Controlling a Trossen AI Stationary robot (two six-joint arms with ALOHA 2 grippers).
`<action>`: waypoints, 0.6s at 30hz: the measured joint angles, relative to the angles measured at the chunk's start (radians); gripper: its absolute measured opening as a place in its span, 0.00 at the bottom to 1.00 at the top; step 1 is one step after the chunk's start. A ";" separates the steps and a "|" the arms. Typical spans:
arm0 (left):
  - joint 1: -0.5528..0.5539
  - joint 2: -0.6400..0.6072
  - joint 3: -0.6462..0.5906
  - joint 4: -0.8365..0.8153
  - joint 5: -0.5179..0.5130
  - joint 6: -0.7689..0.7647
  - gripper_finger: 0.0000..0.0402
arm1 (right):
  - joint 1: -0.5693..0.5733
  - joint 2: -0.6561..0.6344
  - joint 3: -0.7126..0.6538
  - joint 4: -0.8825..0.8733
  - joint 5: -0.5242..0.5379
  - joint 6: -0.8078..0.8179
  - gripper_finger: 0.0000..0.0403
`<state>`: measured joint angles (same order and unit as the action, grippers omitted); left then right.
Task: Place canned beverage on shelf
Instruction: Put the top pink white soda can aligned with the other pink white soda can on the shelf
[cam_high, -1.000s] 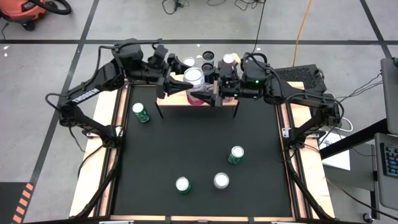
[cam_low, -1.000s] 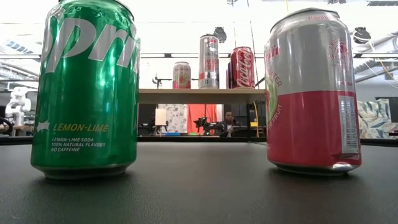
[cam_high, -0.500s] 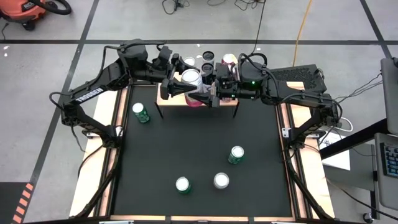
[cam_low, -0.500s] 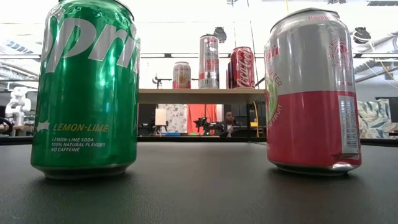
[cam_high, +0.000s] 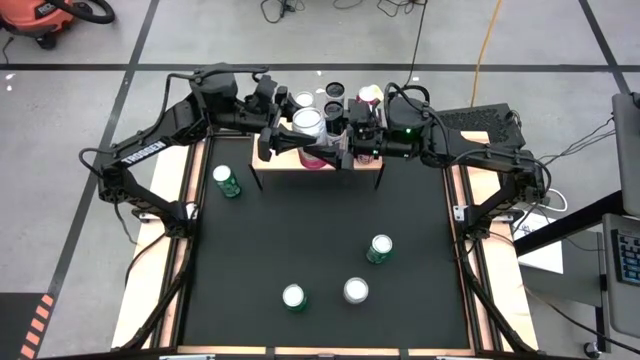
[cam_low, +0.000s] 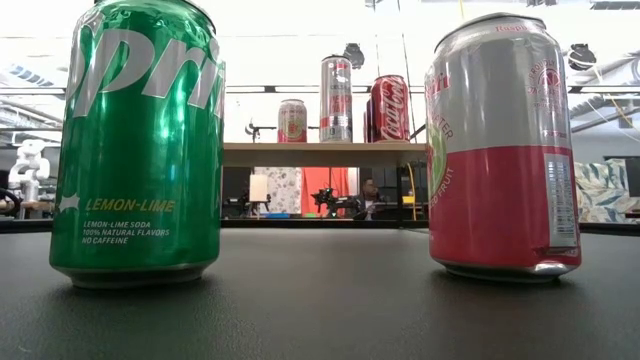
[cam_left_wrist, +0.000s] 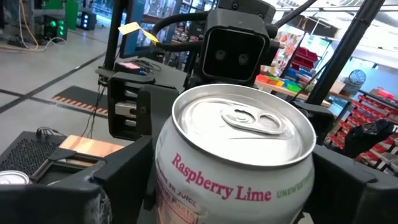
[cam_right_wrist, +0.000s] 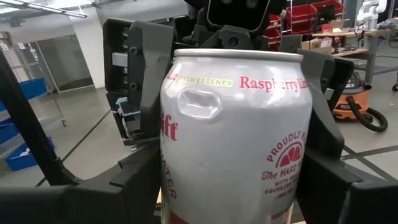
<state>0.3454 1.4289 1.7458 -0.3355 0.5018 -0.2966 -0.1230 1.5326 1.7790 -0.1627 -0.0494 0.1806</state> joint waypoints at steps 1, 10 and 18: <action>0.000 0.000 0.000 0.000 0.000 0.000 0.84 | 0.000 0.000 0.000 -0.001 0.000 0.000 0.68; 0.000 0.000 -0.001 0.000 0.018 0.015 0.84 | 0.001 0.000 0.000 -0.008 0.018 0.053 0.73; 0.000 -0.002 -0.001 0.001 0.026 0.022 0.81 | -0.001 -0.002 0.000 -0.009 -0.008 0.174 0.84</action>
<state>0.3454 1.4265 1.7451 -0.3344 0.5278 -0.2745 -0.1244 1.5301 1.7794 -0.1720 -0.0573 0.3546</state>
